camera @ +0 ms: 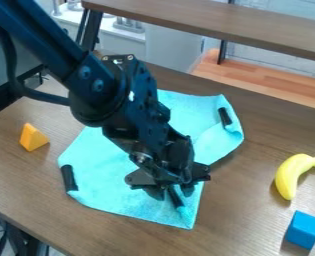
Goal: Fold the cloth from bottom right to top left
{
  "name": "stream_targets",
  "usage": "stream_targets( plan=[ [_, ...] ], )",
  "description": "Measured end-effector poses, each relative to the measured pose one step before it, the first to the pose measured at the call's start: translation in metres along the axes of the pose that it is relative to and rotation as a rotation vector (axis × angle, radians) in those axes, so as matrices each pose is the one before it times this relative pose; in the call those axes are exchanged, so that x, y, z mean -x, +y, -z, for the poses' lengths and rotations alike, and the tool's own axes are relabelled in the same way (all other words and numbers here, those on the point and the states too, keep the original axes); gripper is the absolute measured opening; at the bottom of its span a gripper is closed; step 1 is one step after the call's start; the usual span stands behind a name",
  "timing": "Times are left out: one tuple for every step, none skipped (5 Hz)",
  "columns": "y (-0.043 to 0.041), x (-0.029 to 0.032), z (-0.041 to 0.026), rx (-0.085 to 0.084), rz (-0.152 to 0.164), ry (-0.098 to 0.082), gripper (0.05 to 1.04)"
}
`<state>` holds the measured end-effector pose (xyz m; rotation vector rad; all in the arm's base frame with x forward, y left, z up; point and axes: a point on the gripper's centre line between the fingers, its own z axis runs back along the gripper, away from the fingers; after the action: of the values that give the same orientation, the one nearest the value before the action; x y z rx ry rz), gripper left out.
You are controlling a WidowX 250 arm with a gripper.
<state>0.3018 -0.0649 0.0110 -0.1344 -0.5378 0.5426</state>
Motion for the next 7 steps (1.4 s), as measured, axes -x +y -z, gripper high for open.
stream_targets(
  plan=[
    [-0.00034, -0.00111, -0.00045, -0.0144, -0.0135, -0.0001, 0.965],
    [-0.00157, -0.00163, -0.00031, -0.0023, -0.0131, 0.0013, 1.001],
    [0.00085, 0.001, 0.0025, -0.0097, 0.0076, 0.0063, 0.952],
    [-0.00315, 0.00033, 0.00084, -0.0033, 0.0091, 0.0027, 0.674],
    [0.00056, 0.00421, 0.00299, -0.0095, 0.0105, 0.0081, 0.371],
    [-0.00182, -0.00097, 0.00201, -0.0059, 0.0057, -0.0098, 0.157],
    [-0.00115, -0.00034, 0.00261, -0.0191, -0.0113, -0.0094, 0.059]
  ],
)
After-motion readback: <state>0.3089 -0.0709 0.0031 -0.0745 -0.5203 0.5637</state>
